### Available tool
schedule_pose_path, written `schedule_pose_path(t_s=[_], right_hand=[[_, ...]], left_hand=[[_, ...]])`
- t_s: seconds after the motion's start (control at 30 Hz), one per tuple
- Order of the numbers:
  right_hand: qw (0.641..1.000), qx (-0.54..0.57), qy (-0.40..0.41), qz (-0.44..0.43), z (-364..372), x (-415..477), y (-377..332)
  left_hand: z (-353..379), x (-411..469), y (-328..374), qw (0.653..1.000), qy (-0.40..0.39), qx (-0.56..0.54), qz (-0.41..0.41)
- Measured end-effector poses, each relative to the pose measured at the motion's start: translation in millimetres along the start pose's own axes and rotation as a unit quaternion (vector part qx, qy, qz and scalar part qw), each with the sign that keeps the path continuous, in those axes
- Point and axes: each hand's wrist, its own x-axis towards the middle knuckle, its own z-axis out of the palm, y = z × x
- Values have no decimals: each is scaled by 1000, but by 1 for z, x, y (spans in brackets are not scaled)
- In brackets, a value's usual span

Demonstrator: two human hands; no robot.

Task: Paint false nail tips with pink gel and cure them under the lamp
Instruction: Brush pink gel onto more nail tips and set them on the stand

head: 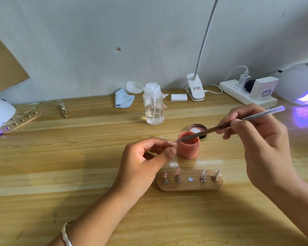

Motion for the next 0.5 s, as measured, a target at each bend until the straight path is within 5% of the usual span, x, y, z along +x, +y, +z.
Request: schedule_pose_path(t_s=[0.2, 0.5], right_hand=[[999, 3, -42, 3, 2, -3, 1], [1000, 7, 8, 10, 0, 1, -1]], left_hand=[[-1, 0, -2, 1000, -3, -7, -7], [0, 0, 0, 1000, 4, -5, -4]])
